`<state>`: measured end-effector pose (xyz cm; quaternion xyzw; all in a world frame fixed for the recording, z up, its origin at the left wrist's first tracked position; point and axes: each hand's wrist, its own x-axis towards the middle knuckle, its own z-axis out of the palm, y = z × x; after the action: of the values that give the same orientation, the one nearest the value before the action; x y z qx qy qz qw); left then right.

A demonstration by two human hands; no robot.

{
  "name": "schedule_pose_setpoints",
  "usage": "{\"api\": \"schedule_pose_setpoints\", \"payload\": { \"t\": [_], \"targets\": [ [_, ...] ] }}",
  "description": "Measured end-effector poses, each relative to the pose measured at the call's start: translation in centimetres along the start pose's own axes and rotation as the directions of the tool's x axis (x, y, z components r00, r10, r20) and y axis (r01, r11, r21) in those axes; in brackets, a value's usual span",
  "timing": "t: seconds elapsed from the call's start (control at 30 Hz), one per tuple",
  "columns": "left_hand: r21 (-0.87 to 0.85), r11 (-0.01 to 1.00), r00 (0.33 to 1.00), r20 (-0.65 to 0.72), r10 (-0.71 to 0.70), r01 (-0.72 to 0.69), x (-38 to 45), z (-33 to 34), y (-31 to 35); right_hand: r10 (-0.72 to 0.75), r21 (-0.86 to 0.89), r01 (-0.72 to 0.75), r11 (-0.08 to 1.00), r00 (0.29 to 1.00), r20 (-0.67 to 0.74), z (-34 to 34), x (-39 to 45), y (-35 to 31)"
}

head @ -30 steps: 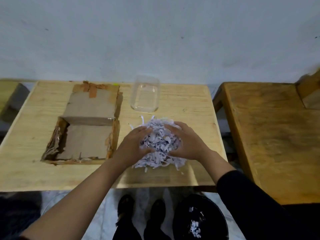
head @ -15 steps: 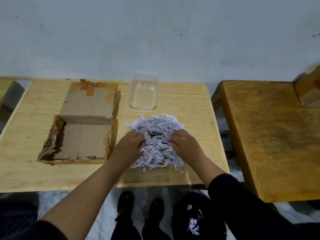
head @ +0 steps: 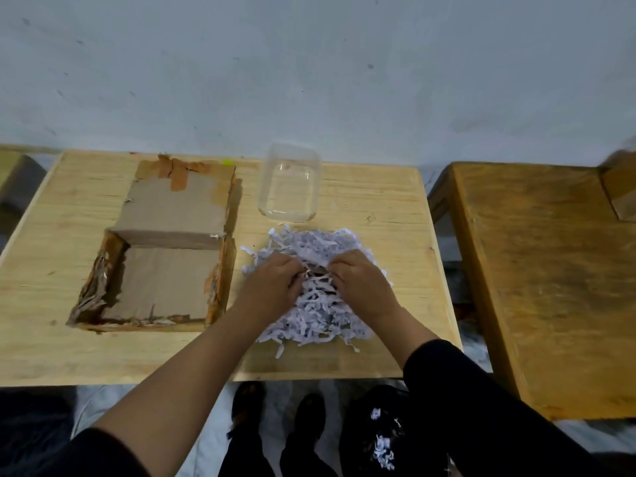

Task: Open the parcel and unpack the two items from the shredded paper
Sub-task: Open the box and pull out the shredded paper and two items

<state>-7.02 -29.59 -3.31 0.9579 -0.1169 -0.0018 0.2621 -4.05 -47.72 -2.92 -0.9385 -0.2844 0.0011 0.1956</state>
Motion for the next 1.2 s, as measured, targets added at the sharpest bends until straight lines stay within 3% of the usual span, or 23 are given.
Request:
{"api": "schedule_pose_setpoints", "payload": {
  "t": [0.1,0.13,0.23,0.33,0.4,0.47,0.57,0.67,0.77,0.83,0.9,1.0,1.2],
  "targets": [
    [0.051,0.997,0.998,-0.010,-0.059,0.060,-0.6,-0.9,-1.3,0.023,-0.200,0.001,0.980,0.993,0.116,-0.3,-0.6,2.0],
    [0.063,0.994,0.996,-0.023,-0.088,0.090,-0.8,-1.3,-1.8,0.105,-0.210,-0.080,0.974,0.989,0.109,-0.6,-0.9,2.5],
    [0.065,0.995,0.993,-0.091,-0.068,0.074,-0.7,-1.9,-2.2,0.200,0.009,-0.200,0.980,0.976,-0.092,-1.2,-1.3,2.9],
    [0.027,0.996,0.989,-0.115,0.091,-0.089,0.6,-1.6,-0.1,0.060,0.069,-0.049,0.996,0.983,-0.173,-1.4,0.0,-0.4],
    [-0.050,0.995,0.992,-0.094,0.083,-0.088,1.5,-0.7,1.0,0.072,0.186,-0.053,0.981,0.993,-0.093,-0.9,0.9,-2.5],
    [-0.133,0.990,0.999,-0.012,-0.042,0.040,2.0,0.5,0.6,0.148,0.232,-0.140,0.963,0.989,-0.015,0.4,1.4,-2.5],
    [-0.070,0.980,0.973,0.151,-0.174,0.186,1.5,1.3,-1.4,0.181,0.160,-0.176,0.971,0.983,-0.013,1.2,0.8,-1.0],
    [-0.067,0.968,0.961,0.158,-0.229,0.242,0.6,1.0,-2.9,0.271,0.221,-0.268,0.938,0.962,0.016,0.3,-0.5,0.3],
    [-0.084,0.986,0.990,-0.012,-0.144,0.142,0.0,0.0,-2.5,0.278,0.184,-0.263,0.947,0.959,-0.061,-0.7,-1.0,0.0],
    [-0.100,0.995,0.996,-0.085,-0.001,-0.008,-0.7,-0.4,-1.1,0.129,0.192,-0.107,0.975,0.986,-0.104,-0.9,-1.2,-1.2],
    [-0.132,0.987,0.995,-0.047,0.089,-0.094,-2.1,-0.1,0.2,-0.027,0.198,0.030,0.980,1.000,-0.015,-0.5,-1.6,-2.3],
    [-0.109,0.993,0.998,0.046,0.038,-0.032,-4.2,0.9,-0.2,-0.041,0.167,0.019,0.986,0.991,0.128,0.3,-2.8,-2.0],
    [-0.093,0.993,0.996,0.053,-0.067,0.072,-6.9,0.9,-2.7,0.122,0.119,-0.140,0.983,0.982,0.145,-0.2,-6.3,0.8]
  ]
}}
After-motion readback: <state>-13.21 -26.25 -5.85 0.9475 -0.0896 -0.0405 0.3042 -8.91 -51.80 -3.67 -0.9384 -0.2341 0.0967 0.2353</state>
